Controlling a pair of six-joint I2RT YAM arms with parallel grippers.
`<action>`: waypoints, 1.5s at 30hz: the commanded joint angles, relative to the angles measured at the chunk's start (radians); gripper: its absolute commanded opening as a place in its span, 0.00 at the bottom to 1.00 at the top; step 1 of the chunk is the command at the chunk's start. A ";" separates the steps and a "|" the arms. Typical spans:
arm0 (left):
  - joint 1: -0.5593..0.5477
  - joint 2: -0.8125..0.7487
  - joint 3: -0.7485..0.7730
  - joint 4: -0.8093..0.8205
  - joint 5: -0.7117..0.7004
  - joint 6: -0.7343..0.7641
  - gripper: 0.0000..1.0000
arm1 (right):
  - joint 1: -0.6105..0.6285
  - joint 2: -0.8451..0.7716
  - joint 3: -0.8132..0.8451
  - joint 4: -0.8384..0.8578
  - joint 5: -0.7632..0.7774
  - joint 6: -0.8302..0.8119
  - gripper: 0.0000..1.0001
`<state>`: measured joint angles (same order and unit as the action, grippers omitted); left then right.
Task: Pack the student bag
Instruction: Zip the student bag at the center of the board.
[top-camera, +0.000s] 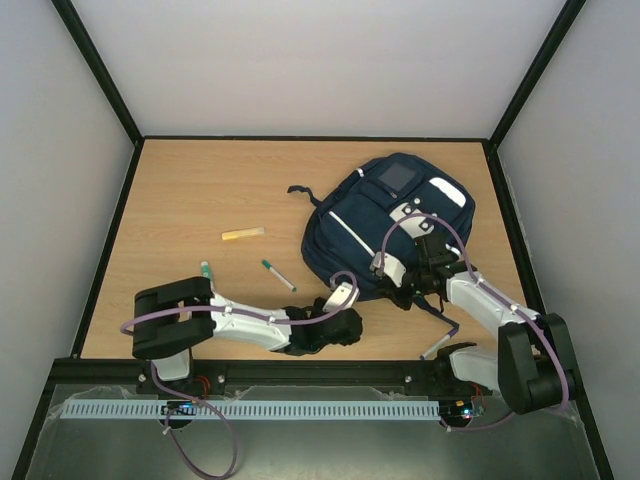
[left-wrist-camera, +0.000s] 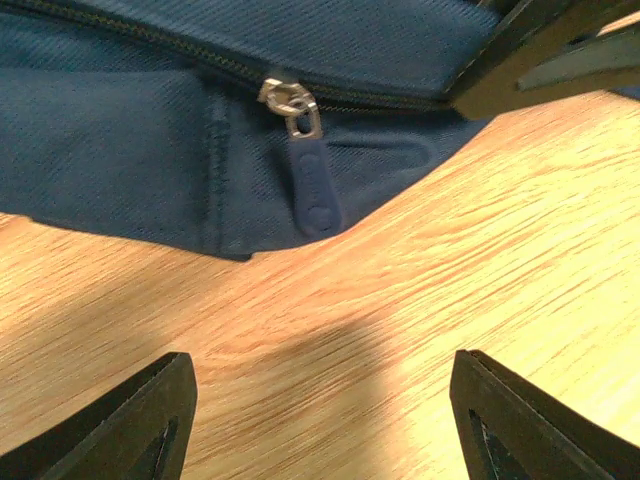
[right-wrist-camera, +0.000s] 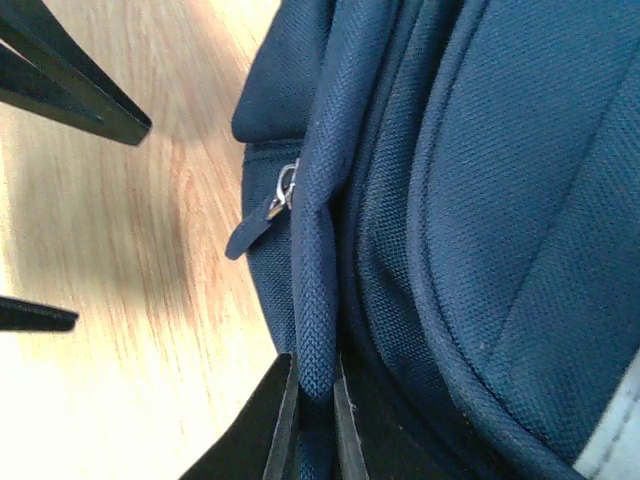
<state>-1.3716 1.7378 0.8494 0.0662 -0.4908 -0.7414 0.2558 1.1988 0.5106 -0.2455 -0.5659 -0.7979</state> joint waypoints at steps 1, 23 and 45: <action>-0.007 0.023 0.010 0.066 -0.032 -0.003 0.72 | 0.015 0.018 -0.035 -0.033 -0.148 -0.037 0.10; 0.098 0.053 0.042 0.070 0.062 0.042 0.09 | 0.015 -0.012 -0.017 -0.095 -0.125 -0.042 0.08; 0.213 -0.063 0.001 0.073 0.422 0.246 0.03 | 0.015 -0.178 -0.081 -0.152 0.055 -0.112 0.07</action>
<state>-1.1751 1.6730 0.8295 0.1215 -0.0990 -0.5312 0.2691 1.0328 0.4545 -0.2882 -0.5236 -0.8951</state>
